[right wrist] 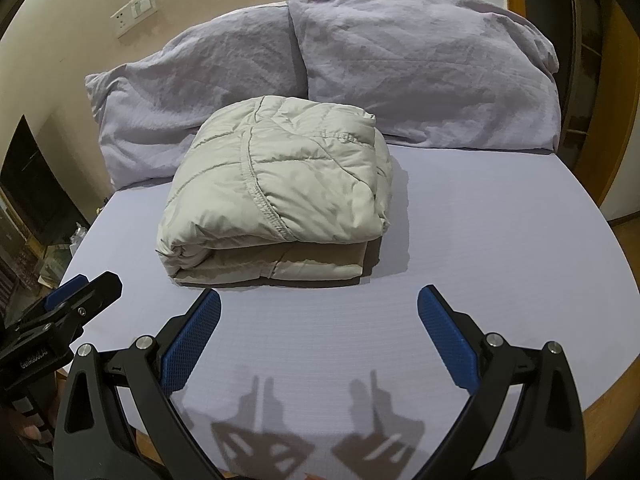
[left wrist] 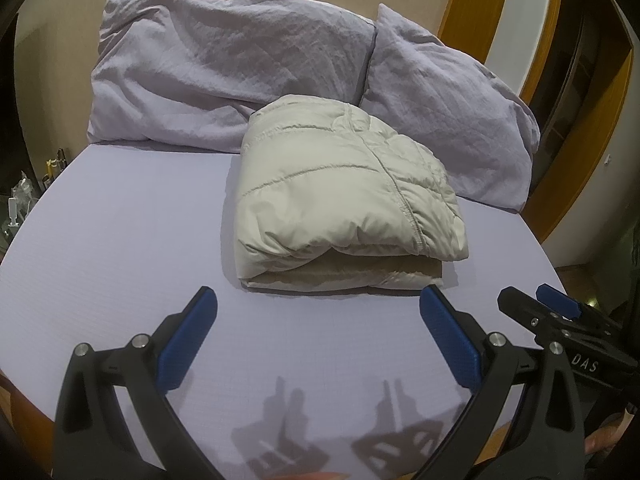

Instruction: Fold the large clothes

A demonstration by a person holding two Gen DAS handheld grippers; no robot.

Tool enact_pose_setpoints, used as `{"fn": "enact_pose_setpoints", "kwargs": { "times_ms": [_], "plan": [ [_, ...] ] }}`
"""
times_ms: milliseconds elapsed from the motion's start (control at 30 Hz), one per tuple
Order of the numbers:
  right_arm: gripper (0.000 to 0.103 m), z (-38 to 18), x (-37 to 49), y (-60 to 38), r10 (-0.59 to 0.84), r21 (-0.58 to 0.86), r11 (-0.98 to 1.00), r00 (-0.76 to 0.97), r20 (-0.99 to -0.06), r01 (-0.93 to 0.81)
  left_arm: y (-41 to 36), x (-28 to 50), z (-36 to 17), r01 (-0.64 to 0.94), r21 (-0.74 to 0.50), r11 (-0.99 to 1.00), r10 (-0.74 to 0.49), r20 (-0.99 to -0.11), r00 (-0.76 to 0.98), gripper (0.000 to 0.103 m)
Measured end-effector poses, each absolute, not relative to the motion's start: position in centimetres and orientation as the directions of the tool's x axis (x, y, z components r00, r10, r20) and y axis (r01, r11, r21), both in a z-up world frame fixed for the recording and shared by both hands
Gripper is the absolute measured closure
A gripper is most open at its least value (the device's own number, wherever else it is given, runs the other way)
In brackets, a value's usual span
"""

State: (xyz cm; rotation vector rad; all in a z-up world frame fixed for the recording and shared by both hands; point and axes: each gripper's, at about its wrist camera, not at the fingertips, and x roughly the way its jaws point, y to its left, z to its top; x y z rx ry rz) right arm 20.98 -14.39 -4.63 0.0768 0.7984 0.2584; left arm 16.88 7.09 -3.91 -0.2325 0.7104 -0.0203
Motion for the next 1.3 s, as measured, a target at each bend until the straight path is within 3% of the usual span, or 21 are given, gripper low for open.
{"fn": "enact_pose_setpoints", "kwargs": {
  "times_ms": [1300],
  "plan": [
    [0.003, -4.67, 20.18, -14.8, 0.261, 0.175, 0.965, 0.672, -0.693, -0.194, 6.88, 16.45, -3.7, -0.061, -0.219, 0.974, -0.099, -0.649, 0.754, 0.002]
  ]
}}
